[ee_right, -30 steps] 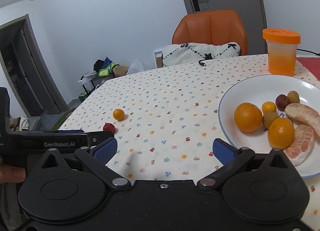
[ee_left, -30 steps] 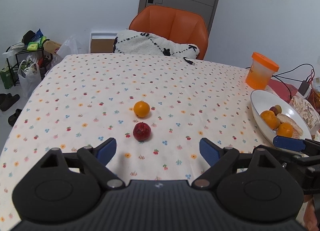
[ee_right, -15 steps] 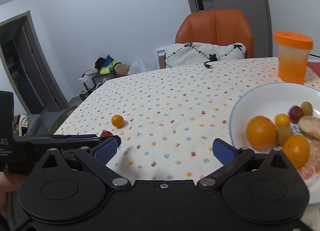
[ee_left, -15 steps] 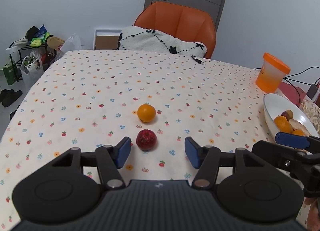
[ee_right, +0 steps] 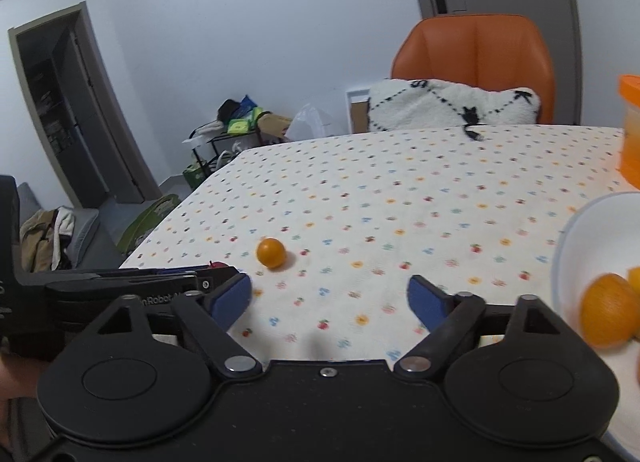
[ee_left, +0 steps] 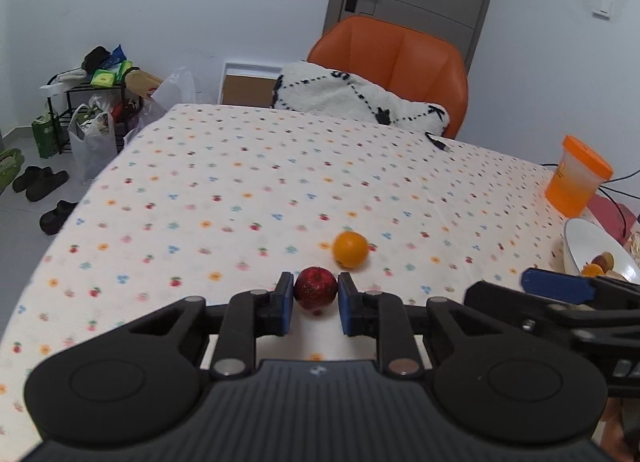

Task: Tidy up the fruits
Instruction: 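Grasp the red plum with the left gripper while the right gripper grasps the small tangerine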

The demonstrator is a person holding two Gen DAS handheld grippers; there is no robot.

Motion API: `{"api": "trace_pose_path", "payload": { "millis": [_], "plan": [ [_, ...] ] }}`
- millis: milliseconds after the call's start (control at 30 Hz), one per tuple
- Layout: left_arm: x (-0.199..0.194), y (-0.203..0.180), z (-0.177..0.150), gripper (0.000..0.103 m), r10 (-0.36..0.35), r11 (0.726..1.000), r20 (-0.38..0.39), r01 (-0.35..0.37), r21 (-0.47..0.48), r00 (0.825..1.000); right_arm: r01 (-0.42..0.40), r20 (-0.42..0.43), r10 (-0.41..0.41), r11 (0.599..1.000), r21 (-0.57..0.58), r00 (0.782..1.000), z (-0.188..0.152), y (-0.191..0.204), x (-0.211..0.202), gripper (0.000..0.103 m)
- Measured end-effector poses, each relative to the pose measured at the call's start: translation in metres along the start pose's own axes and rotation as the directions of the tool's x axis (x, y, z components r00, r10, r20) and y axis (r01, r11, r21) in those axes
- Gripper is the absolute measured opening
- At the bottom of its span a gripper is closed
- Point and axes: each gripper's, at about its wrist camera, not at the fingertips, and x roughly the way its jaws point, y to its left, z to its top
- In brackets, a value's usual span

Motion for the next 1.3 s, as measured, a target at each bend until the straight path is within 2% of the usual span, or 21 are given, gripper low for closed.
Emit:
{"api": "trace_pose_path", "payload": {
  "millis": [200,333,567,833,900,1033,1300],
  "plan": [
    [-0.006,0.013,0.002,0.021,0.025,0.999,0.013,-0.025,-0.020,1.000,-0.023,-0.008,0.023,1.000,-0.017,1.000,0.007,0.012,0.016,0.071],
    [-0.008,0.023,0.001,0.021,0.044,0.998,0.016,-0.043,-0.047,0.999,-0.039,-0.022,0.038,0.999,-0.022,0.999,0.012,0.019,0.028,0.058],
    [-0.014,0.043,0.000,0.021,0.094,0.992,0.026,-0.091,-0.087,0.995,-0.063,-0.043,0.061,0.996,-0.055,0.997,0.017,0.036,0.049,0.052],
    [-0.017,0.066,-0.002,0.021,0.142,0.980,0.021,-0.138,-0.140,0.990,-0.038,-0.040,0.034,0.994,-0.106,0.999,0.018,0.050,0.064,0.050],
    [-0.018,0.069,-0.003,0.021,0.143,0.980,0.023,-0.138,-0.146,0.989,-0.033,-0.048,0.028,0.993,-0.112,0.998,0.018,0.050,0.069,0.048],
    [-0.019,0.072,-0.004,0.021,0.137,0.980,0.022,-0.132,-0.150,0.990,-0.031,-0.072,0.023,0.993,-0.113,0.997,0.018,0.049,0.076,0.024],
    [-0.028,0.060,-0.002,0.021,0.097,0.987,0.042,-0.091,-0.131,0.994,-0.038,-0.044,0.034,0.993,-0.111,0.998,0.015,0.049,0.053,0.023]
  ]
}}
